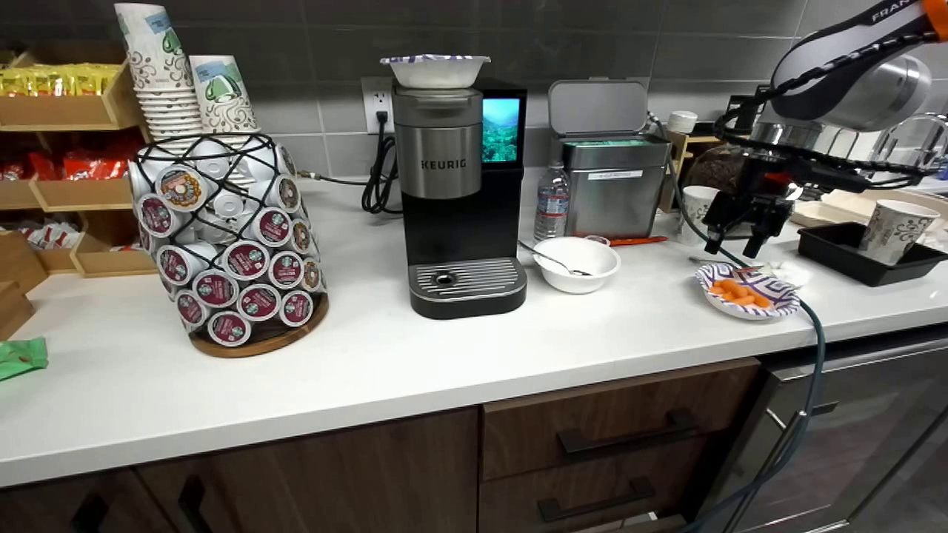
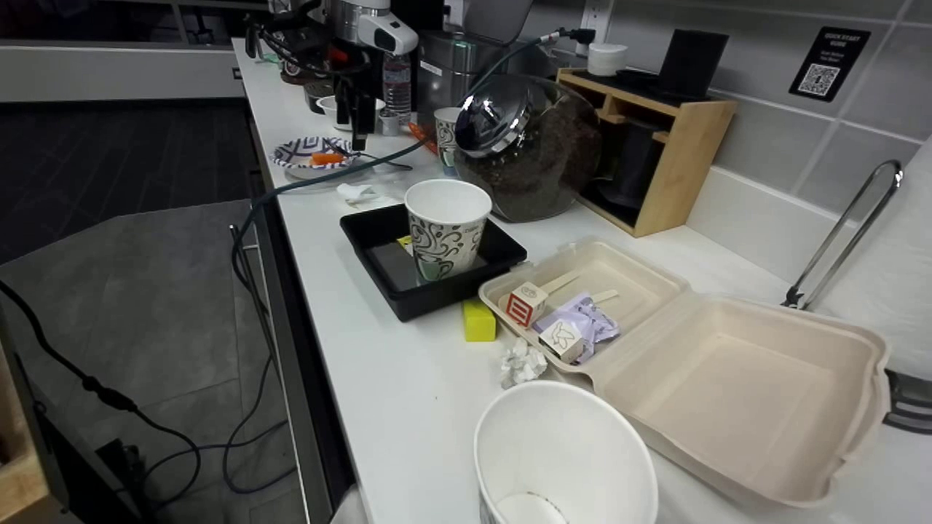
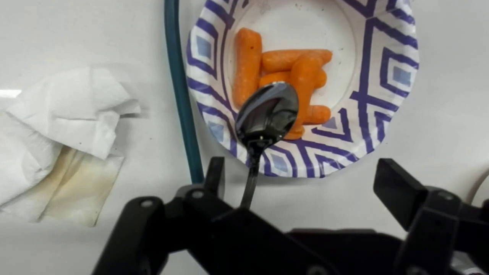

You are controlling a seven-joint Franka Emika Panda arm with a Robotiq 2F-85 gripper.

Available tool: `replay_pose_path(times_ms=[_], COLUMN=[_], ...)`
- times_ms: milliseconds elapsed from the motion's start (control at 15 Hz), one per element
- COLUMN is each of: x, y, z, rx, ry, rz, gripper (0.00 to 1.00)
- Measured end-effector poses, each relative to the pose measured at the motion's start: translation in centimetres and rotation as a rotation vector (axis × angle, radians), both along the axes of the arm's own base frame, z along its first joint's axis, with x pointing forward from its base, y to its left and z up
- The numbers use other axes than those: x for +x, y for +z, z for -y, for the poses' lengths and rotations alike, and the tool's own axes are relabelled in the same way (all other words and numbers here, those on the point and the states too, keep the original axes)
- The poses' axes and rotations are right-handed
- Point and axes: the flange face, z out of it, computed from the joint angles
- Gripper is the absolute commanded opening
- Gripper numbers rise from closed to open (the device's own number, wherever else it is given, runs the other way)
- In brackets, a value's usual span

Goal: Put the silver spoon in the black and white bowl.

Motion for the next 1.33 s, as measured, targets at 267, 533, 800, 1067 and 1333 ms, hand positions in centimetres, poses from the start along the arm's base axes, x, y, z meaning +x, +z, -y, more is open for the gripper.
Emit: replay_pose_path(times_ms=[267,533,800,1067,1333], x=[0.5,1.1,1.3,1.3,1.2], y=[-1.2,-2.4,-2.8,-1.8,-2.3], z=[-0.9,-0.7,-0.2,0.2,0.5], rx=[0.043,0.039,0.028,0.026,0.026], ry=[-0.027,-0.068,-0.108,-0.121,-0.14], rz=[0.02,0.037,0.045,0.059,0.051], gripper=[0.97,1.0,1.0,1.0,0.86])
